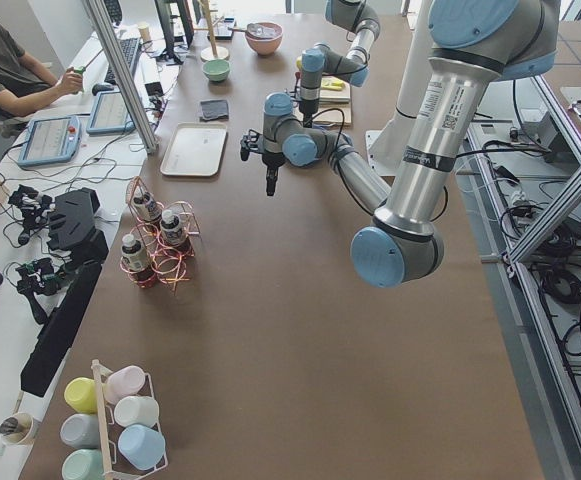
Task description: Pick orange to plate
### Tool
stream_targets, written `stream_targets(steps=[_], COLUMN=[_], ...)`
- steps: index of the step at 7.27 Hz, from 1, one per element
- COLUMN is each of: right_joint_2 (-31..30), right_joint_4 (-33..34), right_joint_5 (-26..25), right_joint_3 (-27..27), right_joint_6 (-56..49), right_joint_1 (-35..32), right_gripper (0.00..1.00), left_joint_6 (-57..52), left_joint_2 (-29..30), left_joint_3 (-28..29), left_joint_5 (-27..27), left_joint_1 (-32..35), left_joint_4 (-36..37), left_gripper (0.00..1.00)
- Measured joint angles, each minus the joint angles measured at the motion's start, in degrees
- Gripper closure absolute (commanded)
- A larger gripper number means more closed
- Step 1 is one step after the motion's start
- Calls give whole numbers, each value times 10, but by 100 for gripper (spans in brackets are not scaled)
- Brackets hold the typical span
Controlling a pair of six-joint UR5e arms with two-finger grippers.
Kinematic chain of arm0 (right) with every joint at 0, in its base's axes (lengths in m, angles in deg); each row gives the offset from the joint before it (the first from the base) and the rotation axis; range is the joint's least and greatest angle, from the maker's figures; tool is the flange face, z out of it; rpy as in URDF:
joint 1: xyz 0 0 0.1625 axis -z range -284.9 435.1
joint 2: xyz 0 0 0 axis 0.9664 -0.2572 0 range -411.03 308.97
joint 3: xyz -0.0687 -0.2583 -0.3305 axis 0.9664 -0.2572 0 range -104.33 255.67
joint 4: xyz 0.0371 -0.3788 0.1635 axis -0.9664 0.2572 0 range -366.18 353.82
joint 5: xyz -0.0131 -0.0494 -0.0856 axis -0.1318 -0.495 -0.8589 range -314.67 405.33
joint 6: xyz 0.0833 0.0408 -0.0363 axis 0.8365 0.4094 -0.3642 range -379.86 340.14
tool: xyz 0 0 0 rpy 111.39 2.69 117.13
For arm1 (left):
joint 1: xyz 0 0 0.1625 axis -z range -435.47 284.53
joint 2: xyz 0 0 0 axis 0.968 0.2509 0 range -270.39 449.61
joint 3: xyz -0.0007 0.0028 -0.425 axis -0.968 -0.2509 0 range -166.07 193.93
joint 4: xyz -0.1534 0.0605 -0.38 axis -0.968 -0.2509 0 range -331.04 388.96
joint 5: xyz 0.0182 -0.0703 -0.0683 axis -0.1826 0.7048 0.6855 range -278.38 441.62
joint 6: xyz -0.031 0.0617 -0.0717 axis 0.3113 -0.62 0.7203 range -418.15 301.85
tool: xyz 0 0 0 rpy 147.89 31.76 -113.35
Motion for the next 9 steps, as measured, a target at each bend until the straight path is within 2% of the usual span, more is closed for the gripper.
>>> stream_targets(steps=[2,4,6,7,9], right_joint_2=[-1,-15,-69,-107,-199], right_joint_4=[-1,17,52,57,61], right_joint_5=[-2,19,102,155,234], right_joint_3=[4,40,97,109,110], right_joint_6=[2,-2,-76,-159,-360], right_joint_1=[0,-29,-128,-198,-333], right_gripper=[0,0,0,0,0], left_joint_6=[2,1,-26,-77,-256], left_joint_2=[0,0,-18,-46,-129], left_joint_3=[0,-4,-20,-34,-39], left_joint_5=[1,6,46,75,132], left_joint_1=[0,6,52,92,203], left_joint_4=[0,1,5,6,6], left_gripper=[3,3,3,3,3])
